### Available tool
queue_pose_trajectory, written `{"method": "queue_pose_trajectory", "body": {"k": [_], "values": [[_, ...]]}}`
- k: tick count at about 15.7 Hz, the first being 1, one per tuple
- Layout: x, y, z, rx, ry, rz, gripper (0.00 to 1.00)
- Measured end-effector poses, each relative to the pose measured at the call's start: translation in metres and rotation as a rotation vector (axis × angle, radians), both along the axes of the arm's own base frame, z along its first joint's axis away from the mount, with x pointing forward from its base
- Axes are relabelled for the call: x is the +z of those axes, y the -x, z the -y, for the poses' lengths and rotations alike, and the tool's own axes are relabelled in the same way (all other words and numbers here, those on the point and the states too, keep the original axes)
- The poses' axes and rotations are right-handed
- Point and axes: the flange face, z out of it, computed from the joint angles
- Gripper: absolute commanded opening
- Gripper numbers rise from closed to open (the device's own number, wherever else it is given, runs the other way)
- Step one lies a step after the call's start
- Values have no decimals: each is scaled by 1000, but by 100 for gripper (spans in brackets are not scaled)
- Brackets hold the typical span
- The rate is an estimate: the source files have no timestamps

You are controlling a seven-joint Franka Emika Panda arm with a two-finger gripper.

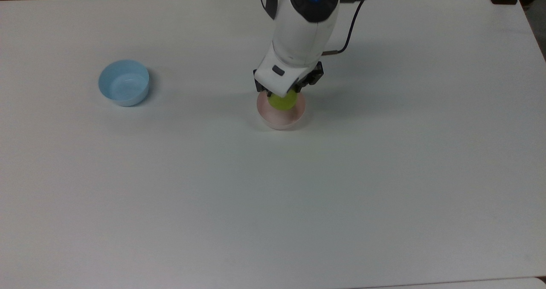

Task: Place the pear in the bowl

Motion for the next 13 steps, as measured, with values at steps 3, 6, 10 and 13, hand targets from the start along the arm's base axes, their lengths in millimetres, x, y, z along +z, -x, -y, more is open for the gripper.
{"method": "queue_pose_trajectory", "body": {"k": [3, 6, 10, 13], "values": [[-31, -4, -4, 2, 14, -19, 89], [-41, -6, -4, 0, 18, -19, 100], [-30, -9, -3, -6, 12, 1, 100], [3, -11, 8, -29, -5, 51, 100]]}}
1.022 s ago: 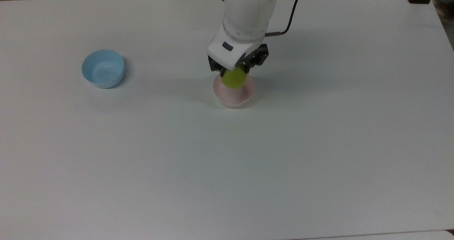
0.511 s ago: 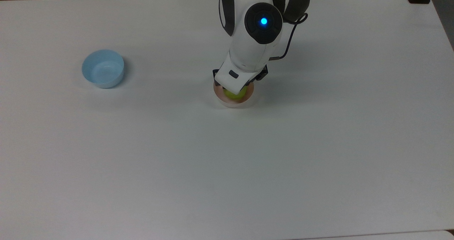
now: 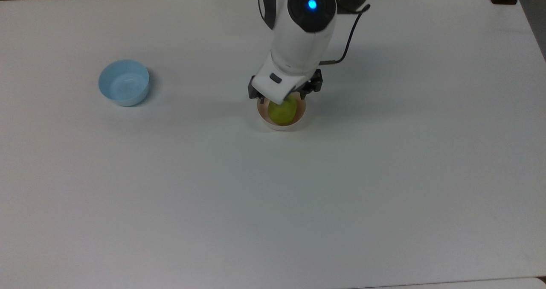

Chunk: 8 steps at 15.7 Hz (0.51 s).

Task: Place the pear in the bowl

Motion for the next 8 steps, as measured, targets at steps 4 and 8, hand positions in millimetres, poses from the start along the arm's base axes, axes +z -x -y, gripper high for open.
{"method": "queue_pose_trajectory", "body": {"k": [4, 8], "values": [[80, 8, 58, -86, -35, 61, 100], [133, 22, 137, -203, -54, 113, 100]]}}
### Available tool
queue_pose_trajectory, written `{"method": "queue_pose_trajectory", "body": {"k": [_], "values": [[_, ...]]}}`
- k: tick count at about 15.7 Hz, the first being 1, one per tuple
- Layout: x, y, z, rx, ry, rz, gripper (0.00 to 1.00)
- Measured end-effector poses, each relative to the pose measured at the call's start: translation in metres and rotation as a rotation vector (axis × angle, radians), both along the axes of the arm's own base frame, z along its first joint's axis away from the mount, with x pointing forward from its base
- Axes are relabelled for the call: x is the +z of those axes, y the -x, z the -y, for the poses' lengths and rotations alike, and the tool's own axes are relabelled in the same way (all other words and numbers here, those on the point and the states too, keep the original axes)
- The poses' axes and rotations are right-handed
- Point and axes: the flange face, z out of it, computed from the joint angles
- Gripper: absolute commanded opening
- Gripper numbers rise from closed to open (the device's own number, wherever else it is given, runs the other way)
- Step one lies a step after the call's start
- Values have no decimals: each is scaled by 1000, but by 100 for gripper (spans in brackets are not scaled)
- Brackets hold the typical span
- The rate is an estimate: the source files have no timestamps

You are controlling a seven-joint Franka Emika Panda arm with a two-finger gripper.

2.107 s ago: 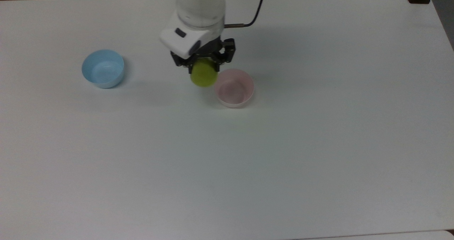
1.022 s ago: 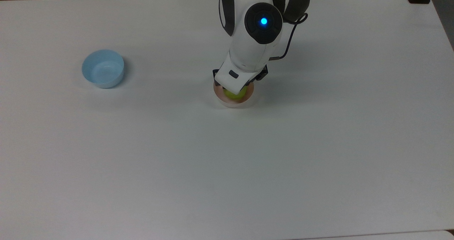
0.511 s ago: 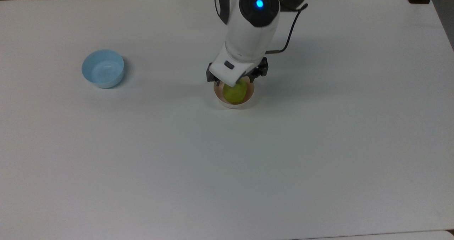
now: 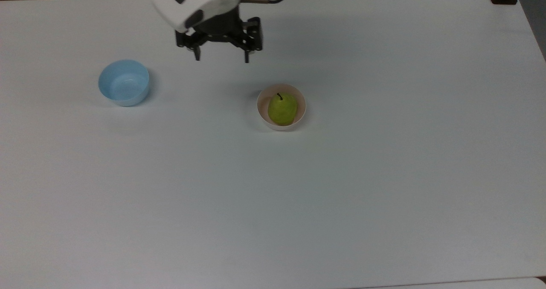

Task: Place the pear in the bowl

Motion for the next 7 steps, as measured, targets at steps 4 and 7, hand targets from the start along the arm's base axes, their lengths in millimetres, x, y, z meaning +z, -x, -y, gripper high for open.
{"method": "queue_pose_trajectory", "body": {"k": [4, 7], "values": [[-5, 2, 54, -71, 15, -10, 100], [-2, 3, 61, -78, 18, -5, 100]]}}
